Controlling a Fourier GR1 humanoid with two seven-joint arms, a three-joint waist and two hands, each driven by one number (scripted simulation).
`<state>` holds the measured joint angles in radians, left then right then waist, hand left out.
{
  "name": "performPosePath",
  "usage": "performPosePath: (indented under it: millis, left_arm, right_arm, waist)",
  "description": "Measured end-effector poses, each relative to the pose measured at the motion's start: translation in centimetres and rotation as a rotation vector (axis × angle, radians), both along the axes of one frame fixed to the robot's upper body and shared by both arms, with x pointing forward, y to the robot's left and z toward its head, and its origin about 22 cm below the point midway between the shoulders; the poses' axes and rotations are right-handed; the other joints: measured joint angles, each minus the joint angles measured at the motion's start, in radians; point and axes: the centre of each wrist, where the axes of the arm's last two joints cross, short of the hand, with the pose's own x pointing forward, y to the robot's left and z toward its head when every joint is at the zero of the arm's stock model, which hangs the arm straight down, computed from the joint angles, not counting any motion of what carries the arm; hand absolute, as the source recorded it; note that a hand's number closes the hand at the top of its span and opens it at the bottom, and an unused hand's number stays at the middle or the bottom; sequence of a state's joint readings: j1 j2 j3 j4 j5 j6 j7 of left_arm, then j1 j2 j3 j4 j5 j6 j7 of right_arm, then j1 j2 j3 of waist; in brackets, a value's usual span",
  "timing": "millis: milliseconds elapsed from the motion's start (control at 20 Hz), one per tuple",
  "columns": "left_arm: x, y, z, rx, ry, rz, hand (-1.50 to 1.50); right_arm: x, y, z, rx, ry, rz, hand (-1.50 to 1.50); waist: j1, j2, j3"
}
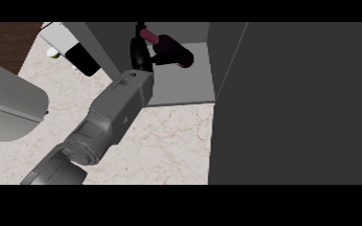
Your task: Pick up the wine, place it into the cabinet and close the cabinet
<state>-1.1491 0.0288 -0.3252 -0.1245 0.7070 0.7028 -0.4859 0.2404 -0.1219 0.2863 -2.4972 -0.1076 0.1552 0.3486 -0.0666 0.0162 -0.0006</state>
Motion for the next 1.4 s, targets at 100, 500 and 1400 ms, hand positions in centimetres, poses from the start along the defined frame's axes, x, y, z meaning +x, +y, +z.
performPosePath:
  millis: [100, 500, 1400]
  left_arm:
    - [0.0, 0.0, 0.0, 0.005, 0.000, 0.004, -1.50]
    - [0.1, 0.2, 0.1, 0.001, -0.057, -0.049, -1.50]
    - [-0.8, -2.3, 1.0, -0.163, -0.251, -0.280, -1.50]
  right_arm:
    - [0.0, 0.2, 0.0, 0.006, 0.002, 0.007, -1.50]
    - [-0.4, 0.3, -0.4, 0.011, 0.010, 0.021, -1.50]
    - [-0.7, -0.3, -0.3, 0.004, 0.032, -0.021, -1.50]
  waist:
    - [-0.002, 0.001, 0.000]
    - [-0.005, 0.003, 0.000]
    - [0.057, -0.022, 0.001]
